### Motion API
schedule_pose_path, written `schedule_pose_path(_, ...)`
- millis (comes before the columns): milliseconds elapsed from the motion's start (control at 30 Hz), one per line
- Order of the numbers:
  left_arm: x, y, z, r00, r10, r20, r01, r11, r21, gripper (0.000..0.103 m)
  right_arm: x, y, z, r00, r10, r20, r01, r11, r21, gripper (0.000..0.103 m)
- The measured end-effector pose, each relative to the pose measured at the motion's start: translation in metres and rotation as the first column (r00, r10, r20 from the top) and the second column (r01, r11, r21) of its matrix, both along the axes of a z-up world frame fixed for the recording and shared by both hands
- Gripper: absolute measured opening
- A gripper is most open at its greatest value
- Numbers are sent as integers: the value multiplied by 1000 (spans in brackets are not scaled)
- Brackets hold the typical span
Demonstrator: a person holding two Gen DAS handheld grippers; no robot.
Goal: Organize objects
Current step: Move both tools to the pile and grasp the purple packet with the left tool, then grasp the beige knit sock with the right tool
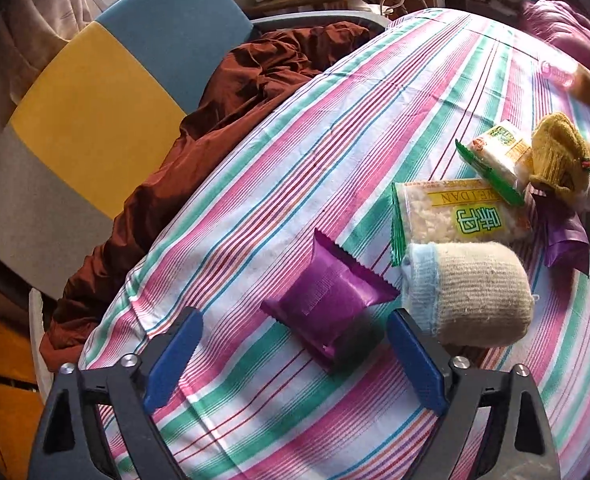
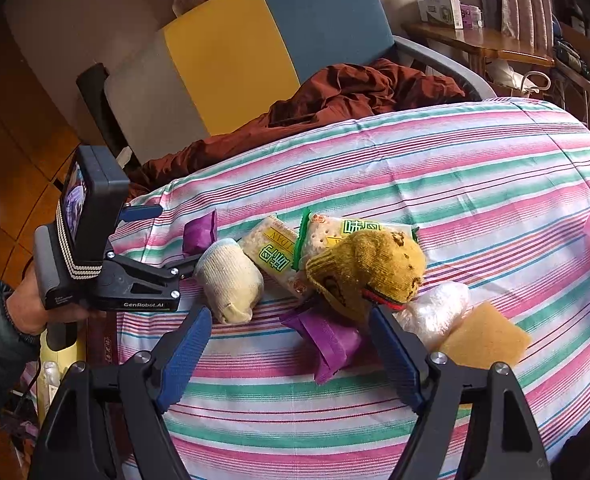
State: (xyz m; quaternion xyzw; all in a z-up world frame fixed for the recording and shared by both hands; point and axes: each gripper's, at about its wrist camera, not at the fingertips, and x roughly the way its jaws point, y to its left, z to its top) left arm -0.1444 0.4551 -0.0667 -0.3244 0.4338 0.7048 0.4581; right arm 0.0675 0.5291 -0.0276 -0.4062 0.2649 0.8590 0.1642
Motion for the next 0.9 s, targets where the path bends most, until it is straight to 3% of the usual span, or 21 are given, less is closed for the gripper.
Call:
schedule_pose_path(67, -3, 6, -4, 1000, -14, 1, 14, 1000, -3, 84, -1, 0, -1, 1000, 3, 4, -3, 1000, 1, 82)
schedule_pose_path(167, -10, 14, -8, 999, -11, 36, 11, 1000, -2, 63, -1, -1, -1, 1000, 4, 8, -4, 1000, 7, 82)
schedule_pose_path(233, -14, 16, -11, 998, 7, 68, -7, 1000, 1, 36, -1, 0, -1, 1000, 2, 9, -2, 1000, 11, 82)
schedule_pose_path(367, -12, 9, -15, 990, 74, 121, -77, 997, 23, 36, -2, 0, -1, 1000, 2, 6, -2, 1000, 13, 82)
schedule_pose_path(567, -13, -12, -13, 938, 257, 232, -274, 961, 41, 35, -5, -7, -1, 999, 33, 8, -33, 999, 28, 82)
schedule_pose_path(767, 16, -37, -5, 925, 300, 233, -320, 946, 52, 34, -12, -19, -4, 996, 84, 37, -86, 994, 61, 82)
schedule_pose_path(900, 28, -61, 7, 904, 330, 273, -363, 928, 80, 34, -23, -28, -14, 987, 135, 84, -140, 988, 58, 82)
